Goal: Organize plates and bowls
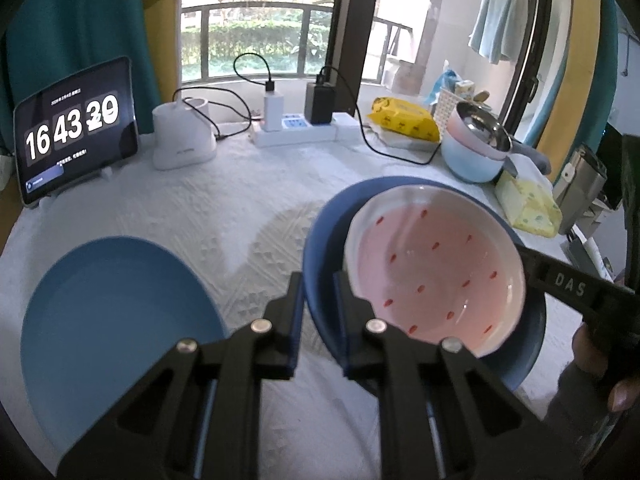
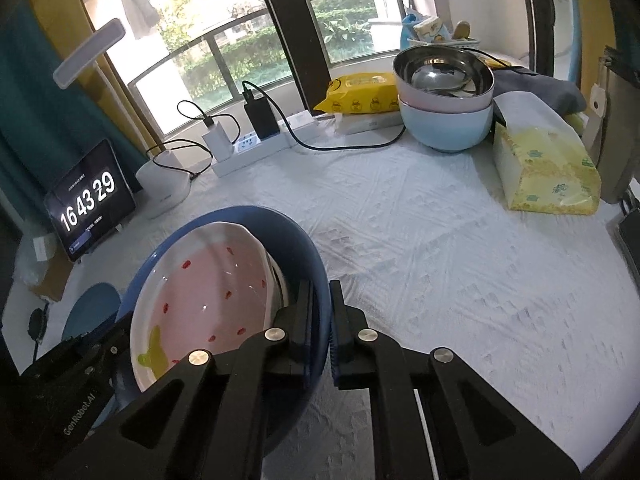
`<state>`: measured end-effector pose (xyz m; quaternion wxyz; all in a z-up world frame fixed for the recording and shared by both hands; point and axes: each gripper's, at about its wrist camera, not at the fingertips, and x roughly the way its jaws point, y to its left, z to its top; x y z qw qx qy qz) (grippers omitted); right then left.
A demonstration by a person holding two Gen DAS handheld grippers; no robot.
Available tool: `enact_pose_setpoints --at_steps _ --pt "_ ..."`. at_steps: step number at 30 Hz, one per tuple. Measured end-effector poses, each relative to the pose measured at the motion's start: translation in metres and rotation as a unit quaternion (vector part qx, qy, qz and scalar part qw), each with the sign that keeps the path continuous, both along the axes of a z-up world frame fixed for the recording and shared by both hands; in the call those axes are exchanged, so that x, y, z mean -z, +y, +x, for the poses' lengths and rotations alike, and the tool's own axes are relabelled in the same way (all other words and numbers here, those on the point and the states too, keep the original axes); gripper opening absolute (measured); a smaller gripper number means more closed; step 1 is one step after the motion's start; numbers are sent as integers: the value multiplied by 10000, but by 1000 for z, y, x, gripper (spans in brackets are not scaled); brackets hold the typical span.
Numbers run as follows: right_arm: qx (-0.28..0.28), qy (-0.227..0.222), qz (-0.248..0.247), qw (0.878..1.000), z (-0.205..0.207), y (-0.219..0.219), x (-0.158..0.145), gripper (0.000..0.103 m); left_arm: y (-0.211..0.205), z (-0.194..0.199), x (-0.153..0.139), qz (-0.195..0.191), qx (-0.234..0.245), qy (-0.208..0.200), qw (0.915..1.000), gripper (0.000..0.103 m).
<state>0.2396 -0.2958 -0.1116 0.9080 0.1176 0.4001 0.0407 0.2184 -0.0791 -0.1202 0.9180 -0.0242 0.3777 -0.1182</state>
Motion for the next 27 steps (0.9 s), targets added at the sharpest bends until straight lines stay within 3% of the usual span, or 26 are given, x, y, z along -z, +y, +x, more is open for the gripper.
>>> enact_pose_setpoints --at_steps 27 --pt "-255 -409 -109 9988 -19 33 -46 9 37 -30 -37 -178 -223 -438 9986 13"
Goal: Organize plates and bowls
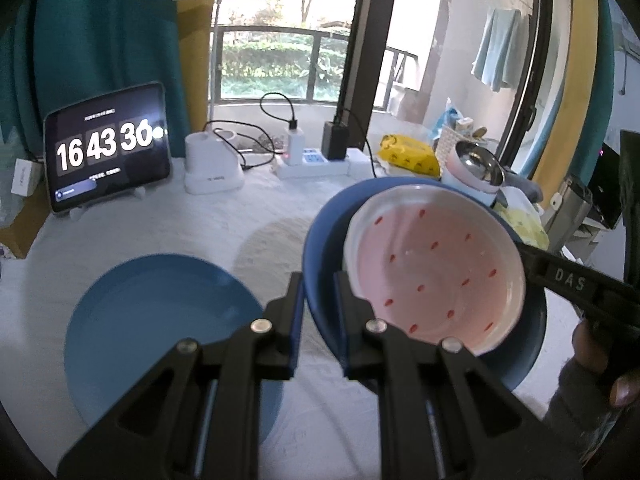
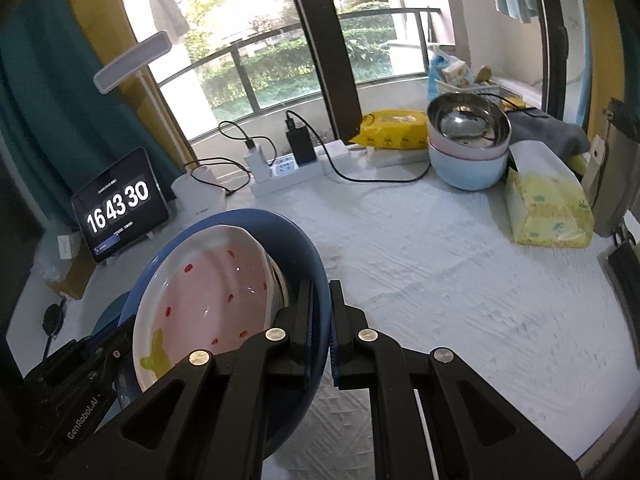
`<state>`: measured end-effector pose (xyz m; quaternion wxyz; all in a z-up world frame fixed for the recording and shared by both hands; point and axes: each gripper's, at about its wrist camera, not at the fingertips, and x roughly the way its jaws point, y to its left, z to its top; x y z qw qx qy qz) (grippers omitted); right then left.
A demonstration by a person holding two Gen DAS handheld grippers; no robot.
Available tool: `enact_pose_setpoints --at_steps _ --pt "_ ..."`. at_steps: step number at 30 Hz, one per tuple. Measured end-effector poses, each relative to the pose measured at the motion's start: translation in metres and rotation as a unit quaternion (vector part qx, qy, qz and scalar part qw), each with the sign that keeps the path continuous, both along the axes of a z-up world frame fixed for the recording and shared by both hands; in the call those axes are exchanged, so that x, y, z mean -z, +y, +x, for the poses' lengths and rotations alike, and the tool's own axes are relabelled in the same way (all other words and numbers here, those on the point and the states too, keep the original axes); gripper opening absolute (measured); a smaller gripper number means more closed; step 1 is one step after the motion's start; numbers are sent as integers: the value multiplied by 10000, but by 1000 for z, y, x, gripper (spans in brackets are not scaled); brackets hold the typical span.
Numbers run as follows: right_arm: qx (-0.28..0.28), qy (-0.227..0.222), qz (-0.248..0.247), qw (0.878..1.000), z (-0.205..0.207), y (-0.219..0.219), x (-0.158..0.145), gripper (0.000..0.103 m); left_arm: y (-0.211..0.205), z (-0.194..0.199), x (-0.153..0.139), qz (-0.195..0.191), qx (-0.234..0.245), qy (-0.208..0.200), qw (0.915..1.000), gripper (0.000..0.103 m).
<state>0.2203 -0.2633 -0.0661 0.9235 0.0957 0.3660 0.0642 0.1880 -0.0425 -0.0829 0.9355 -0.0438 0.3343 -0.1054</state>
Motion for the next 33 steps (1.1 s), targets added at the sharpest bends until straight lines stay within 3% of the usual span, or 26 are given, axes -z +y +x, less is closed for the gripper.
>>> enact_pose_setpoints --at_steps 11,33 --pt "-196 -138 -61 9997 -5 32 -16 9 31 -12 -13 -79 -202 -119 9997 13" --pt "-827 -60 -155 9964 8 116 -12 9 110 -18 -9 -148 -838 -52 9964 13"
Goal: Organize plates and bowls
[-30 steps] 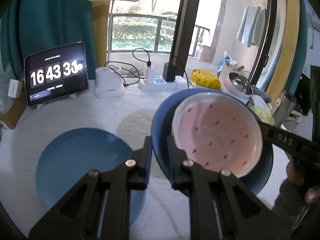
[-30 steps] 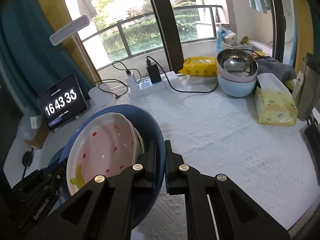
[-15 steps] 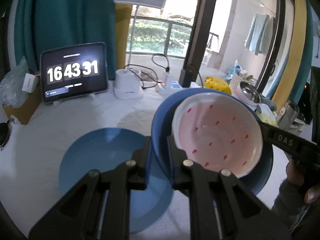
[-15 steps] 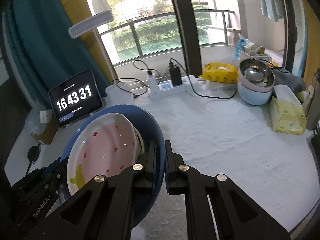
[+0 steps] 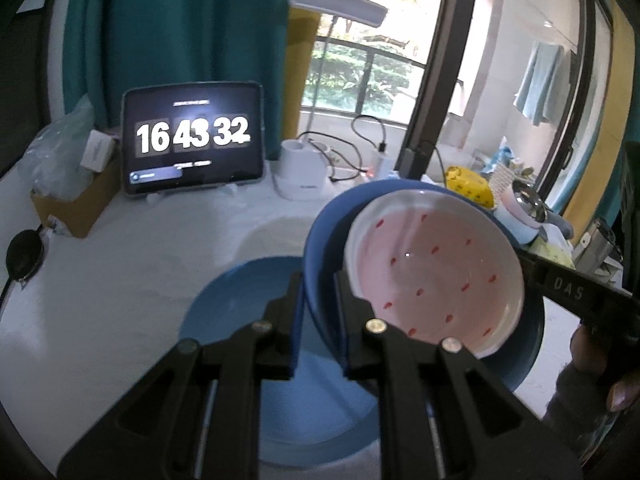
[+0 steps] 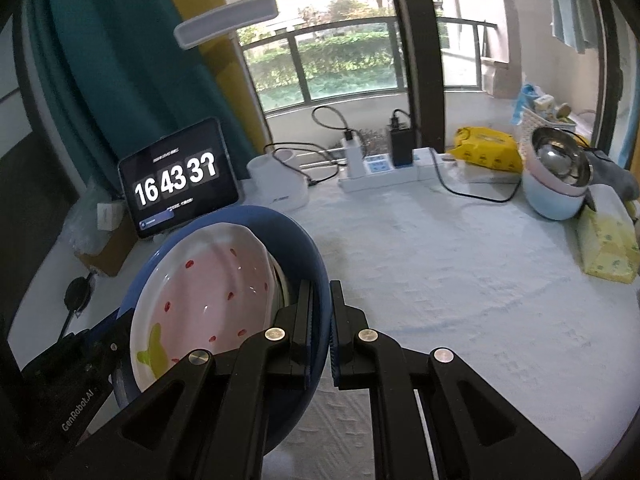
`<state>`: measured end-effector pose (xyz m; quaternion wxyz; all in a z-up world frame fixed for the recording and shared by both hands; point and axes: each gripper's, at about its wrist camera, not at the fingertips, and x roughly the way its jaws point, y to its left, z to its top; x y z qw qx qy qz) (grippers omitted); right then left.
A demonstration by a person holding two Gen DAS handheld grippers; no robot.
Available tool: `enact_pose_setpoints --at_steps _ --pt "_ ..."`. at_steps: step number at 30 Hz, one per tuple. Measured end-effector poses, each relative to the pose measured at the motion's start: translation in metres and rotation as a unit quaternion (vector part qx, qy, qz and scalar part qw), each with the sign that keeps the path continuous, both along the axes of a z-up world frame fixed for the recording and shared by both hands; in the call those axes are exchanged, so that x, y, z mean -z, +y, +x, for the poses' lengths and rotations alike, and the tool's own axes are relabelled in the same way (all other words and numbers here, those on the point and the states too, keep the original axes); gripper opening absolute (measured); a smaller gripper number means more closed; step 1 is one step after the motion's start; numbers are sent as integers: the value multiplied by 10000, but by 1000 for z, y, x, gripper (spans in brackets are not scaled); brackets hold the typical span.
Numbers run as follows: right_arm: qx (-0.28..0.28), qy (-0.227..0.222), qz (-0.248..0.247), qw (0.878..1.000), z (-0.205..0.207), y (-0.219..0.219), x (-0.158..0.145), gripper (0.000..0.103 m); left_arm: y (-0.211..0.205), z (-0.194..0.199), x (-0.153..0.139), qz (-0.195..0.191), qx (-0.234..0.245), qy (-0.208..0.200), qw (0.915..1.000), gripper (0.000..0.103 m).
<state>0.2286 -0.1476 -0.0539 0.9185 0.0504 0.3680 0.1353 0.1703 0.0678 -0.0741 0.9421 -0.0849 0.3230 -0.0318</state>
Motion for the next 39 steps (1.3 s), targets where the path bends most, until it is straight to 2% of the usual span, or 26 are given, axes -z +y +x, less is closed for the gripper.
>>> enact_pose_setpoints --at_steps 13,23,34,36,39 --pt "-359 279 36 9990 17 48 22 9 39 2 13 66 -425 129 9990 13" --pt "-516 547 44 9972 28 66 39 9 54 7 25 93 -562 313 9979 13" --pt "-503 637 91 9967 31 64 49 11 50 6 26 304 -516 89 9982 17" --pt "-524 572 19 9970 30 63 49 13 51 5 27 358 -485 47 9982 17" --pt "-526 631 14 9966 33 58 50 24 51 5 26 362 -520 62 9980 18"
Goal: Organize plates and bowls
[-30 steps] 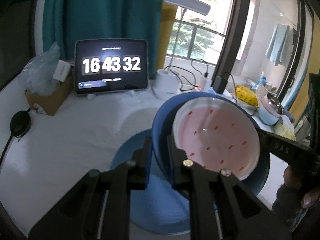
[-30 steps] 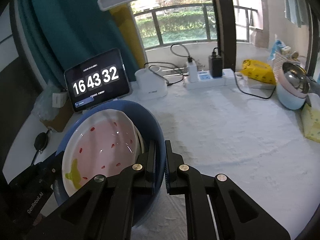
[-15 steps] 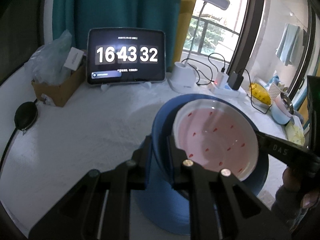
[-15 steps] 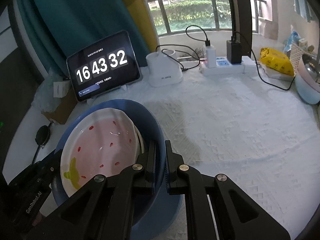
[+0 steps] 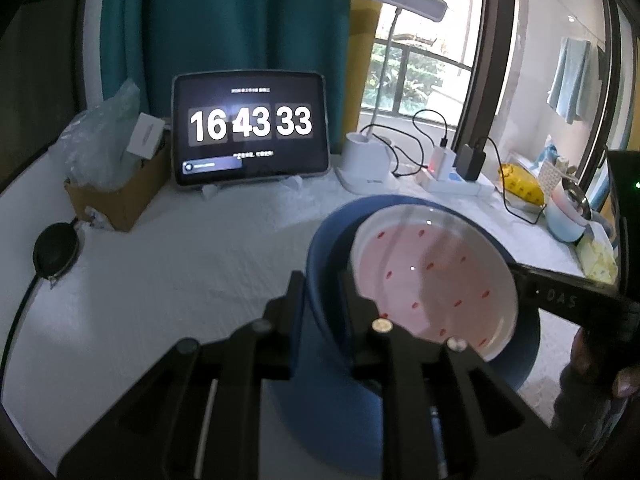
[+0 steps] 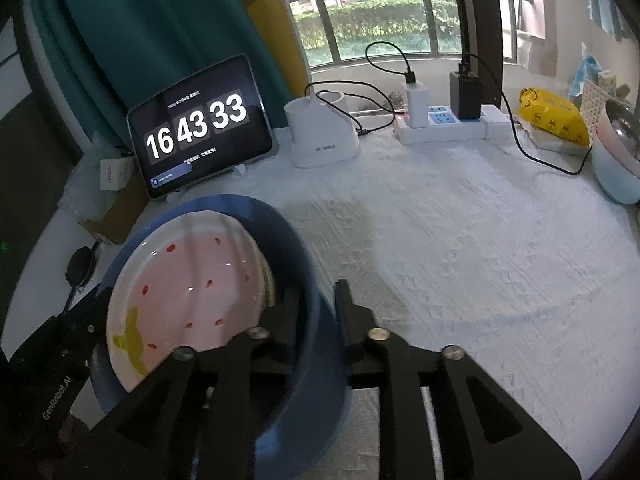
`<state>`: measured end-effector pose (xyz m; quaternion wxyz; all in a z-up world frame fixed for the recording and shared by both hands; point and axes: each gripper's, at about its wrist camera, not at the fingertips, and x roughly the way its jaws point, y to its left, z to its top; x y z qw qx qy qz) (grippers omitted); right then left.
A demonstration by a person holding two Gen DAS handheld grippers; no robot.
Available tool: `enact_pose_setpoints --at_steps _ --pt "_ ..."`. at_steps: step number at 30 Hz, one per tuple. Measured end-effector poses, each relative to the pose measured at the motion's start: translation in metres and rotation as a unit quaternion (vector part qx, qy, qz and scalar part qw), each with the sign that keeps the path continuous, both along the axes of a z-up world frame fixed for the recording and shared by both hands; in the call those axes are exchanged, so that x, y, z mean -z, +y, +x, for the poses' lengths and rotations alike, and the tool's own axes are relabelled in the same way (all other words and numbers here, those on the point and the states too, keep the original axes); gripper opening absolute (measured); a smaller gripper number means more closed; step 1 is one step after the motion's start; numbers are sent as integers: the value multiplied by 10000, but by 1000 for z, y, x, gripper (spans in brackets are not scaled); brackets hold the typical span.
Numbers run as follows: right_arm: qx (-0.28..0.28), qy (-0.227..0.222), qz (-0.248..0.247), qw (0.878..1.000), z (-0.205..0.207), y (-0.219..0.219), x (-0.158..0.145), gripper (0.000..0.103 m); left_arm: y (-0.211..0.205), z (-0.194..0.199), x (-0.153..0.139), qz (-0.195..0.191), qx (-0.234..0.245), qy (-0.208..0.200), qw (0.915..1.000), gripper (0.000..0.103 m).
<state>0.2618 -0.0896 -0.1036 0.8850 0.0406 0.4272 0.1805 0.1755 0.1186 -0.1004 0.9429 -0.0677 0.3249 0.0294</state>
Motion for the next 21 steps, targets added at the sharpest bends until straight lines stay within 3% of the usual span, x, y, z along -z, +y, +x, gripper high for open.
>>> enact_pose_setpoints --at_steps 4,9,14,21 --pt "-47 98 -22 9999 3 -4 1 30 -1 -4 0 4 -100 -29 9999 22" --pt "-85 76 -192 9997 1 -6 0 36 2 -11 -3 77 -285 -51 9996 47" --pt "-69 54 -314 9995 -2 -9 -1 44 5 -19 -10 151 -440 -120 9988 55" --pt "40 -454 -539 9975 -15 -16 -17 58 -3 -34 -25 194 -446 -340 9982 69"
